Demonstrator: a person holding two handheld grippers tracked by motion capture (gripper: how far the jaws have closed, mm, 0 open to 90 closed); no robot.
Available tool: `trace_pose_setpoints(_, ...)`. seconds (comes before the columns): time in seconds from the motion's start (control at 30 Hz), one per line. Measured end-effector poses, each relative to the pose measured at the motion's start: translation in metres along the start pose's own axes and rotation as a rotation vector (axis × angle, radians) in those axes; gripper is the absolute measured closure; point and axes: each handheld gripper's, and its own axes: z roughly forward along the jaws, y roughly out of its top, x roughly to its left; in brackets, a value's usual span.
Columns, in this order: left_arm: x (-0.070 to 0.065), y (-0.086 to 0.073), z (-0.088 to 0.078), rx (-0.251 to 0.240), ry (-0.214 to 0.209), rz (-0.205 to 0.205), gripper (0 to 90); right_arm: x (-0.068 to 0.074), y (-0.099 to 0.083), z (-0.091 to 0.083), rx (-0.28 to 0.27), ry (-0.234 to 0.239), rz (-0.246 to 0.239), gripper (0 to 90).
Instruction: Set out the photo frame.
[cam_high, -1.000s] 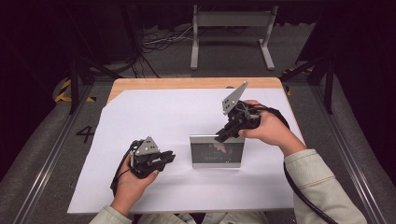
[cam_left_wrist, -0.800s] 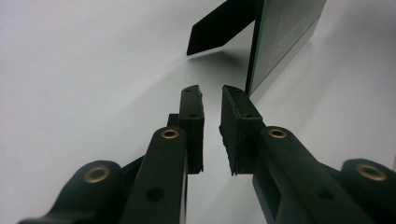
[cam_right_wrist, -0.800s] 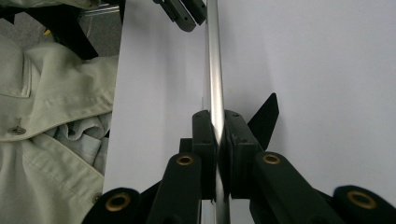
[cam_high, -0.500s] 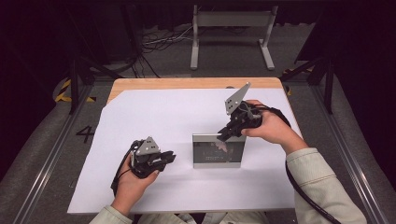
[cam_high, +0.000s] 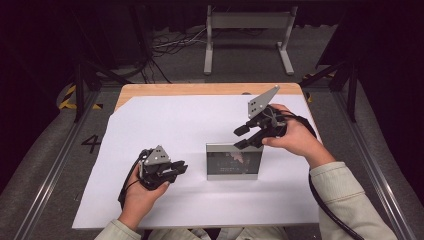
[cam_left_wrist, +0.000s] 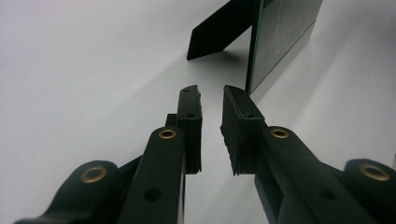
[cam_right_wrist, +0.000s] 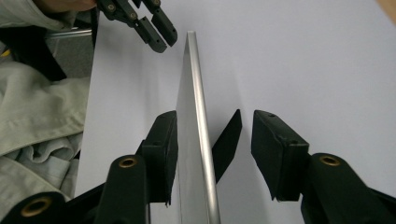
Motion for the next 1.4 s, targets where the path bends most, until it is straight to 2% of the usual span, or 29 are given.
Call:
trace_pose_setpoints(0.13,0.006,-0.001,-0.007,-0.003,0.007,-0.013,73.7,0.007,-0.006,-0.016,-0.035,-0.063,0.021,46.7)
trace_pose_setpoints(0.27,0.016,-0.005,-0.016,-0.017,0.015,-0.028,69.3,0.014,-0.02,-0.037,-0.085,-0.122,0.062,44.9)
trace_pose_setpoints(0.33,0.02,-0.009,-0.022,-0.03,0.024,-0.052,65.9,0.018,-0.03,-0.05,-0.108,-0.167,0.094,42.7)
trace_pose_setpoints(0.53,0.03,-0.018,-0.036,-0.047,0.055,-0.071,60.0,0.025,-0.059,-0.078,-0.17,-0.269,0.18,37.9)
trace_pose_setpoints(0.6,0.032,-0.02,-0.038,-0.048,0.062,-0.075,58.5,0.027,-0.063,-0.081,-0.175,-0.287,0.193,37.1)
trace_pose_setpoints(0.63,0.033,-0.022,-0.04,-0.049,0.066,-0.081,57.5,0.03,-0.073,-0.088,-0.187,-0.318,0.214,35.8)
trace_pose_setpoints(0.67,0.035,-0.023,-0.043,-0.05,0.068,-0.081,57.5,0.03,-0.073,-0.088,-0.187,-0.318,0.214,35.8)
trace_pose_setpoints(0.77,0.039,-0.029,-0.048,-0.055,0.082,-0.094,55.9,0.037,-0.089,-0.096,-0.202,-0.369,0.247,33.7)
trace_pose_setpoints(0.97,0.042,-0.037,-0.056,-0.055,0.099,-0.099,53.3,0.049,-0.124,-0.102,-0.227,-0.453,0.316,30.5)
trace_pose_setpoints(1.07,0.043,-0.04,-0.057,-0.057,0.104,-0.106,52.1,0.053,-0.138,-0.1,-0.233,-0.481,0.346,29.7)
trace_pose_setpoints(1.23,0.044,-0.043,-0.056,-0.052,0.113,-0.096,51.0,0.058,-0.162,-0.092,-0.25,-0.506,0.401,28.7)
trace_pose_setpoints(1.33,0.043,-0.043,-0.055,-0.064,0.133,-0.09,50.8,0.059,-0.175,-0.085,-0.256,-0.517,0.428,27.9)
trace_pose_setpoints(1.4,0.043,-0.044,-0.055,-0.067,0.131,-0.089,50.5,0.06,-0.183,-0.079,-0.269,-0.525,0.44,27.7)
